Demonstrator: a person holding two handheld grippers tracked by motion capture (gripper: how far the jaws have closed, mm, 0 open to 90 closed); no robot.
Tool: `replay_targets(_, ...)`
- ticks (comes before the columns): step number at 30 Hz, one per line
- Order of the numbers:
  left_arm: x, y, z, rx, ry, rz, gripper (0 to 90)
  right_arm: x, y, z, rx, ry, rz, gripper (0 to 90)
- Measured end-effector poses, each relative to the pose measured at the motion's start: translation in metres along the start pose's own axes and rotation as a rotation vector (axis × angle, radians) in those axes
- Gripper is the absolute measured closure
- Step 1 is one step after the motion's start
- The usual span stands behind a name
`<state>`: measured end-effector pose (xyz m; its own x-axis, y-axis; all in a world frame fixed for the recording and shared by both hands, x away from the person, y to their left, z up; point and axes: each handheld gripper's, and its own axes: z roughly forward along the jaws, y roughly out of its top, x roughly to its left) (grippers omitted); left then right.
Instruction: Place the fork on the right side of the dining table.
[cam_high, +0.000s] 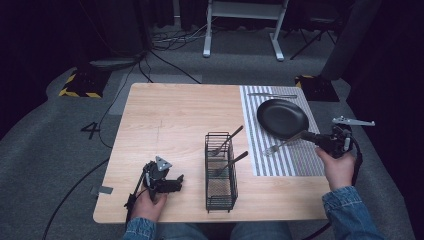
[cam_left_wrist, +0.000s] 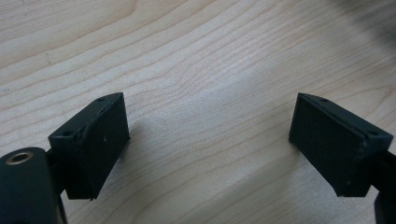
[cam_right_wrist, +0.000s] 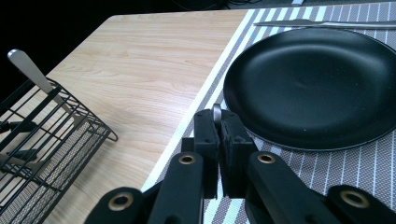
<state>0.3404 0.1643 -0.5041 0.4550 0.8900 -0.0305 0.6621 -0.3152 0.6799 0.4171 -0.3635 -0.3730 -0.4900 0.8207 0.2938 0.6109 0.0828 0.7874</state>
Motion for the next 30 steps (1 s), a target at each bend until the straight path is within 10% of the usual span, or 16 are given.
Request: replay_targets(30, 0.0, 0.0, 0.0, 0.0, 0.0, -0.002, 12.0, -0.033, 0.01, 0.017, 0.123, -0.117, 0.071, 71.5)
